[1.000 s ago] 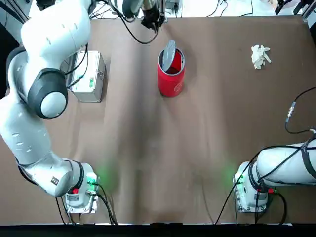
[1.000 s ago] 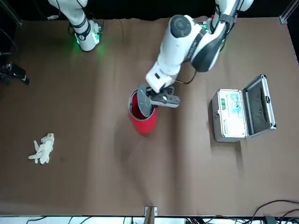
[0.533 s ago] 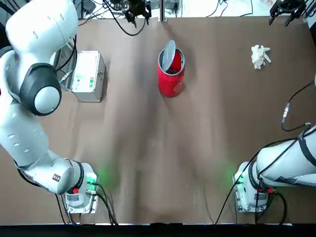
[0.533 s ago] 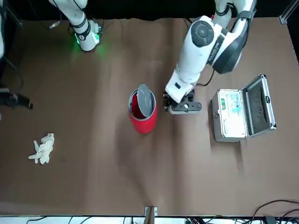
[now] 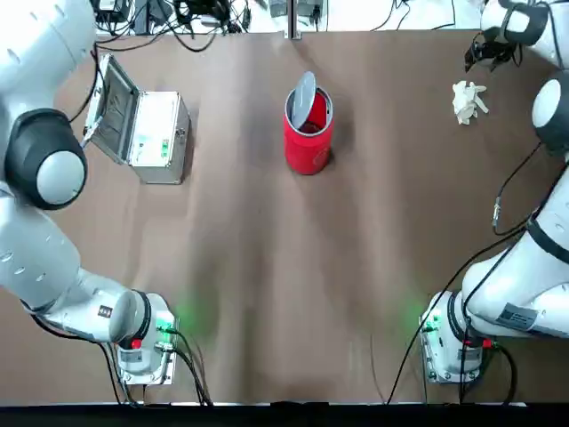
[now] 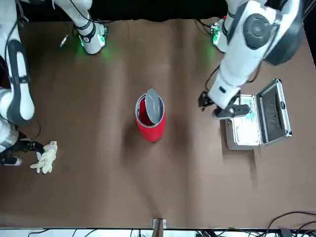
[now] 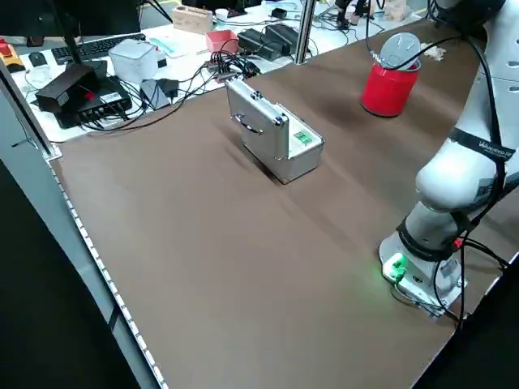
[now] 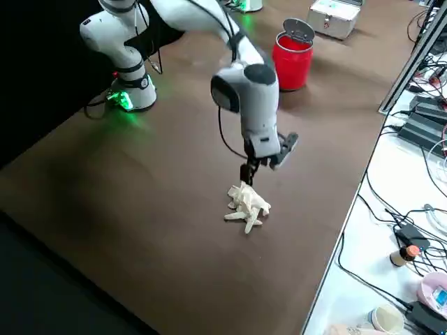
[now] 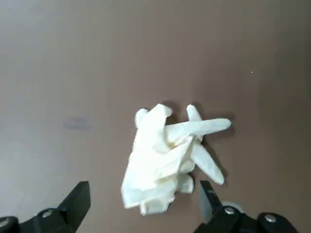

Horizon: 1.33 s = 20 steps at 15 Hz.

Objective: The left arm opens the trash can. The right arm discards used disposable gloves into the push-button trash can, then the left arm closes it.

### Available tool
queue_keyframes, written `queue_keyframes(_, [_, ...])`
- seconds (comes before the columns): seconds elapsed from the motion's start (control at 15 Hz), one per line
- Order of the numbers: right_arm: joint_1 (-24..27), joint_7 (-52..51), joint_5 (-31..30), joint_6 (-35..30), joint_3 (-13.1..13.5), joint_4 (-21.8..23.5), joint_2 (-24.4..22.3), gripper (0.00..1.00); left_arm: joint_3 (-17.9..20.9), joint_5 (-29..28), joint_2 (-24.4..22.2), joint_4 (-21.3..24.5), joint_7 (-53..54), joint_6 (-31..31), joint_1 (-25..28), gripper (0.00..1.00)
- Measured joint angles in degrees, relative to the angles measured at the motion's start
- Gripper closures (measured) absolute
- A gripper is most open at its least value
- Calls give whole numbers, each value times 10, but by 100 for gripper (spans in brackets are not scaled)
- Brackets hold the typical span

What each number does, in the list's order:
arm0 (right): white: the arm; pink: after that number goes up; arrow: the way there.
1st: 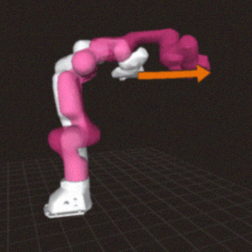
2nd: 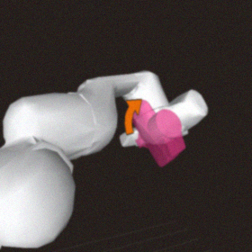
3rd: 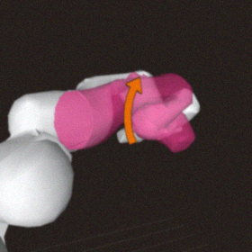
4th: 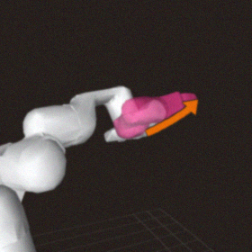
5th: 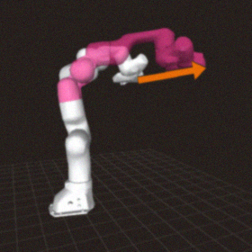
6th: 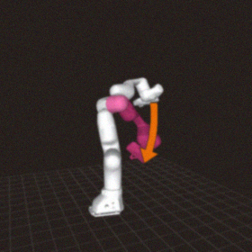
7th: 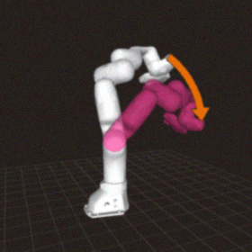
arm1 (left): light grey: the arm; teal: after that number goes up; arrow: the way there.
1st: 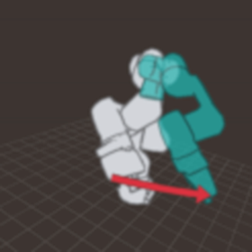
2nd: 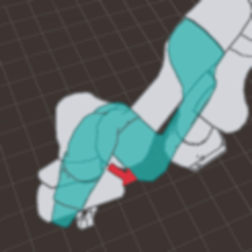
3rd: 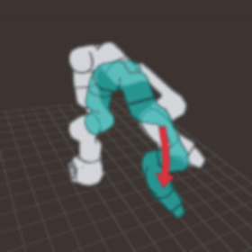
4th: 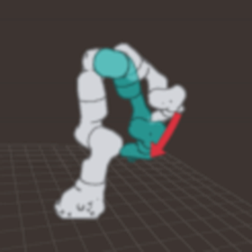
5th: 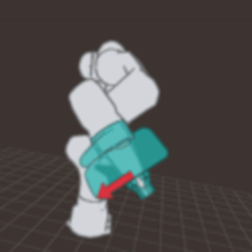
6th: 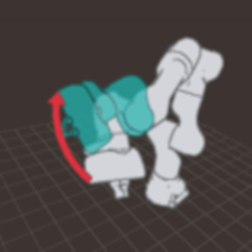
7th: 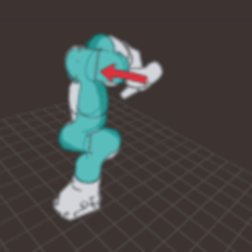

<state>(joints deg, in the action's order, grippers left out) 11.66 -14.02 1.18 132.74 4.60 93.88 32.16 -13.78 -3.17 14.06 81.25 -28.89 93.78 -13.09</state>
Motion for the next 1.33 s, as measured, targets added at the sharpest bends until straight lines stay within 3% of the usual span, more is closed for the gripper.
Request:
queue_keyframes(0.2, [13, -7, -1, 15, 0, -23, 55, 1, 0, 0, -15, 0, 100, -69, 41, 0])
queue_keyframes(0.53, [23, -28, -33, 38, 1, -41, 119, 1, 0, 0, -41, 14, 211, -99, 121, 0])
queue_keyframes(0.8, [22, -45, -92, 40, -1, -56, 125, 2, 0, 8, -43, 23, 250, -98, 175, 0])
queue_keyframes(1.07, [23, -92, -97, 44, -1, -70, 132, 1, 2, 14, -45, 21, 251, -97, 192, 0])
queue_keyframes(1.33, [21, -117, -98, 100, -4, -84, 169, 1, 3, 14, -44, 21, 242, -95, 191, 0])
